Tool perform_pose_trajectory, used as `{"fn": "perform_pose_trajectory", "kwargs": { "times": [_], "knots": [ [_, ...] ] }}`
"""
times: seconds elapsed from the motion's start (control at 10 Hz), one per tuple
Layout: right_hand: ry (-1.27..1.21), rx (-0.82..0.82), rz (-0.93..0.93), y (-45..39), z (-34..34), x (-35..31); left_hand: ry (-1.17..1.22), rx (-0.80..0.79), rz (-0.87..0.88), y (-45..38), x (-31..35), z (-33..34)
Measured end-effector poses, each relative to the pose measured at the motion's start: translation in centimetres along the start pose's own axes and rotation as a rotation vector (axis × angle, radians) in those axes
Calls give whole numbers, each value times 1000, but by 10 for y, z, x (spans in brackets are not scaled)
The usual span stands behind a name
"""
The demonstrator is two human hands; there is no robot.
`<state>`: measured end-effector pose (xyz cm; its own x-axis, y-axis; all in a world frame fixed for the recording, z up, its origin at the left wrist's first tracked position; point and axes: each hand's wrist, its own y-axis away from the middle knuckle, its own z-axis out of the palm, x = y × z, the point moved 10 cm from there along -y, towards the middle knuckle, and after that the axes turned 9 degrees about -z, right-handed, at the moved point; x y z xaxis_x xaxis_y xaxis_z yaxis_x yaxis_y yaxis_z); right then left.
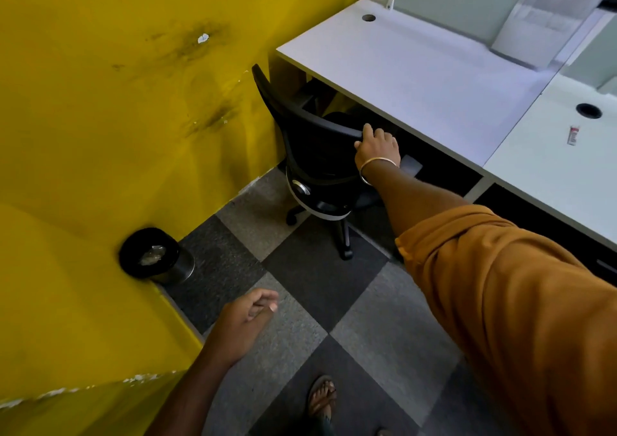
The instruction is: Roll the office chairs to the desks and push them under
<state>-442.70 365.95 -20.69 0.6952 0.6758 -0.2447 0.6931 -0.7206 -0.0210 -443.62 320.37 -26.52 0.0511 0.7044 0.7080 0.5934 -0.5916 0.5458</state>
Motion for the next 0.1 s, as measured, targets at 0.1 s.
{"fn": "perform_pose_trajectory", "kwargs": {
  "times": [0.1],
  "knots": [
    [-82, 22, 11, 29, 3, 12, -15, 0, 21, -6, 16, -2]
  ]
}}
